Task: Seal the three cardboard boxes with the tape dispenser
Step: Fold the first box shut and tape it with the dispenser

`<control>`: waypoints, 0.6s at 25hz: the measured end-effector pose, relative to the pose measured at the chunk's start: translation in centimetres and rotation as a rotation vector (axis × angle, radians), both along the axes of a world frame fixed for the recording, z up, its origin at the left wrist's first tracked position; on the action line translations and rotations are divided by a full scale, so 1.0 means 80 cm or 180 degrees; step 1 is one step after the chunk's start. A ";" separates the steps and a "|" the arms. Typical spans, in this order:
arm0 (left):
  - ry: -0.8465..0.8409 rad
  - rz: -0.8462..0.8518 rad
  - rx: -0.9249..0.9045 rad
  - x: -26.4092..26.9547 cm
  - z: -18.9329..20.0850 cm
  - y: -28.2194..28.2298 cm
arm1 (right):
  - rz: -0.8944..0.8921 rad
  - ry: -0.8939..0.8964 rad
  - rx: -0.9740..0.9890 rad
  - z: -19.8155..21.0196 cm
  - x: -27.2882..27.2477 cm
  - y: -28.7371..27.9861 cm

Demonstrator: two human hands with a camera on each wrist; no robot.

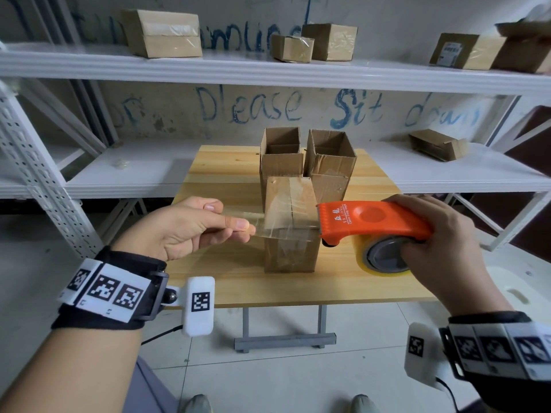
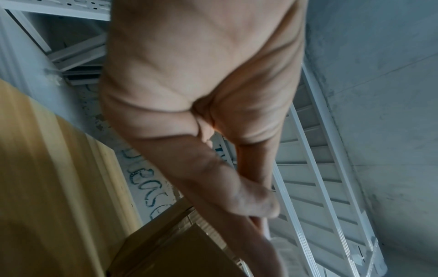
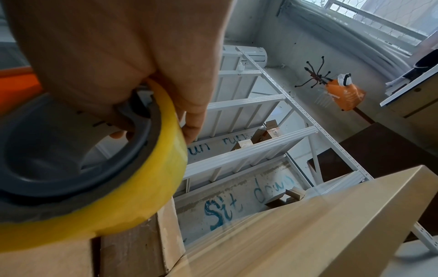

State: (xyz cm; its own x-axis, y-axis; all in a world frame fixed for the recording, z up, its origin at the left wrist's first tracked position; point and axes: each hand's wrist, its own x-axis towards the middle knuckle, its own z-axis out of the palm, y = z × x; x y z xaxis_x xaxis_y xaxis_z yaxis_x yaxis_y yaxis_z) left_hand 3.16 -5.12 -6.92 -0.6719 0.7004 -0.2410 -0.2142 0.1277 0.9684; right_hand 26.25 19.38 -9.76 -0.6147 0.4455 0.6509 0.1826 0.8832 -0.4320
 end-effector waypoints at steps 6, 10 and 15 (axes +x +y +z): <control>-0.0171 -0.0164 -0.0017 0.007 -0.010 0.006 | -0.0083 -0.0034 -0.0085 0.001 0.000 0.008; -0.0248 -0.0090 0.0041 0.008 -0.013 0.009 | -0.0178 -0.0020 -0.0057 0.006 -0.003 0.013; -0.0202 0.0026 0.0206 0.007 -0.008 0.009 | -0.0164 0.0060 -0.0169 0.009 -0.007 0.010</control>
